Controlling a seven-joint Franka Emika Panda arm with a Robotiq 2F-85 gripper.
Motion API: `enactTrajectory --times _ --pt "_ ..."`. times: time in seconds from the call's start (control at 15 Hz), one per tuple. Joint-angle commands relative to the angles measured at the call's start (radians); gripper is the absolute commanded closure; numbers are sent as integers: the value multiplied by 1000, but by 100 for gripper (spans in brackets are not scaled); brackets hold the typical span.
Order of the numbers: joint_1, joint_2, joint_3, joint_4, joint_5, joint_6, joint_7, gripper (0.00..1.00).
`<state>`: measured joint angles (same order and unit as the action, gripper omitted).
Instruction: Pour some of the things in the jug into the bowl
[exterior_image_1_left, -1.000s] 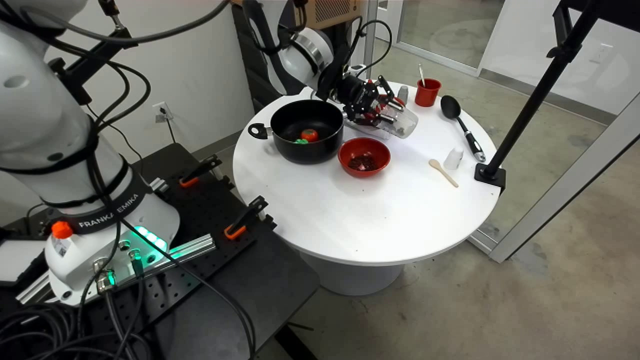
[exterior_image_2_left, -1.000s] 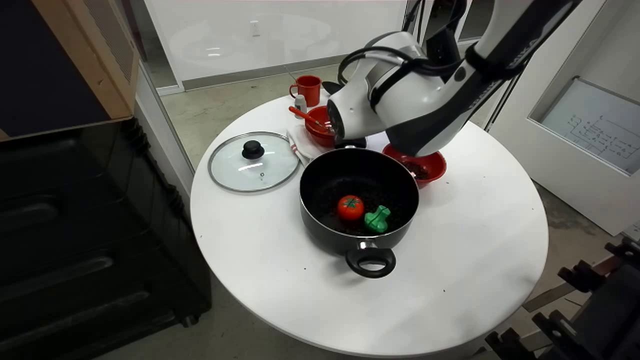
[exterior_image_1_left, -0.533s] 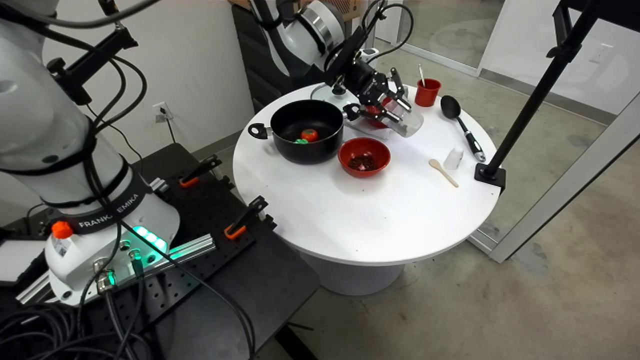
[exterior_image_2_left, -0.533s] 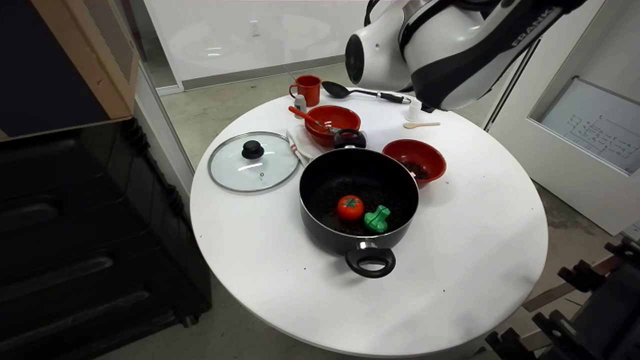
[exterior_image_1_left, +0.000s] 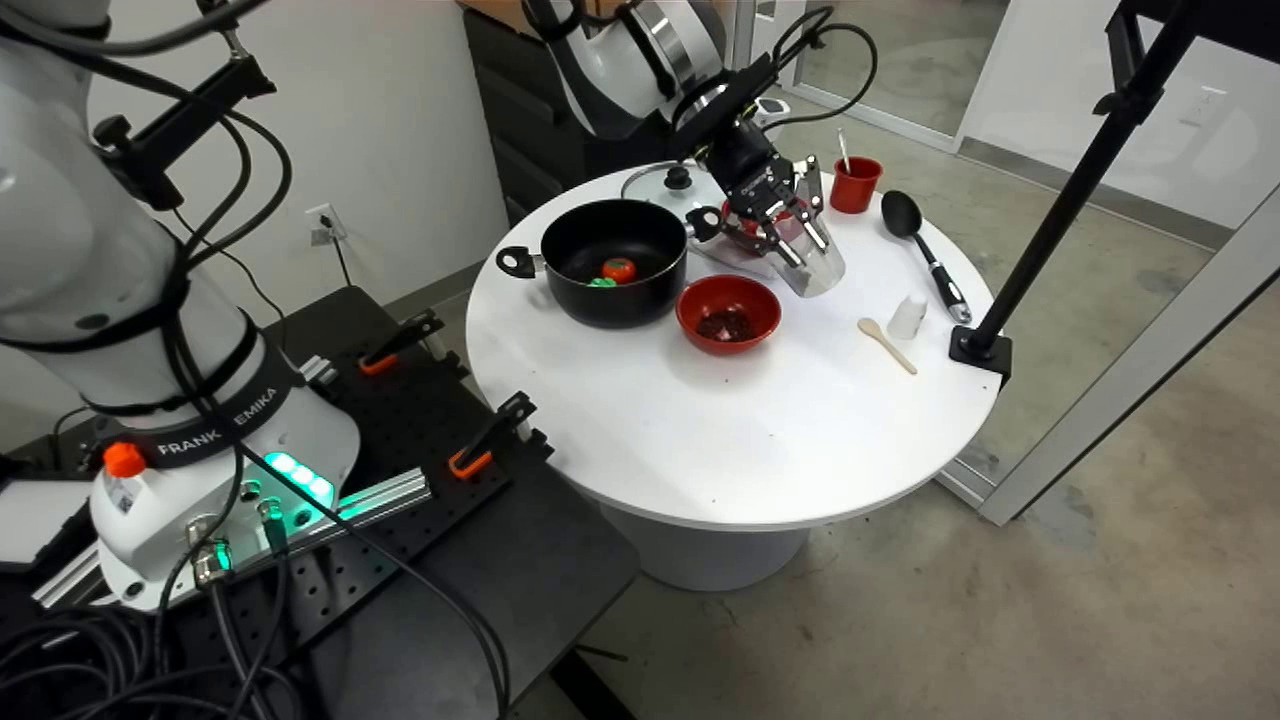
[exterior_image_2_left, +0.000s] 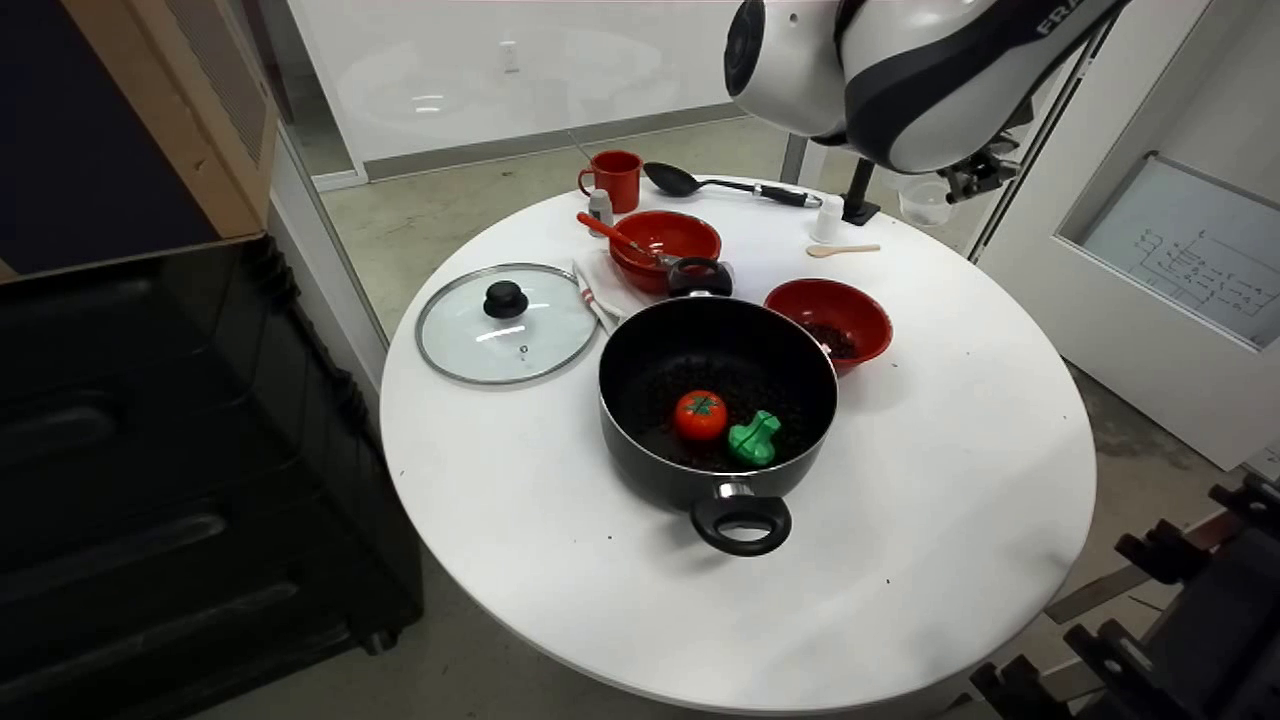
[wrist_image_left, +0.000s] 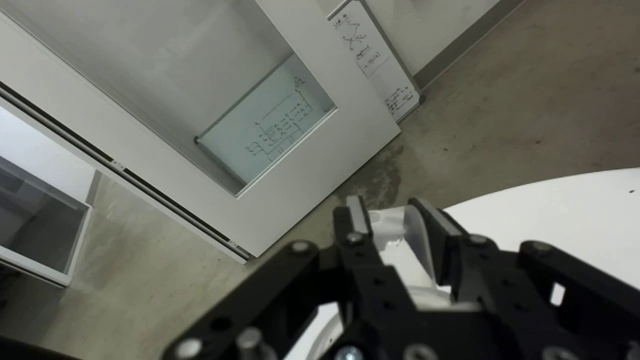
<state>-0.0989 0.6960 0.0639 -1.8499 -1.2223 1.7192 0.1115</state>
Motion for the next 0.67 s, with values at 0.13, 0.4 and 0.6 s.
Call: enactTrajectory --times 0.13,0.4,0.6 --pt "-34 5 -28 28 111 116 -137 93" --pt "-66 16 -55 58 198 166 -205 93" --pt "-91 48 -79 104 273 178 -260 93"
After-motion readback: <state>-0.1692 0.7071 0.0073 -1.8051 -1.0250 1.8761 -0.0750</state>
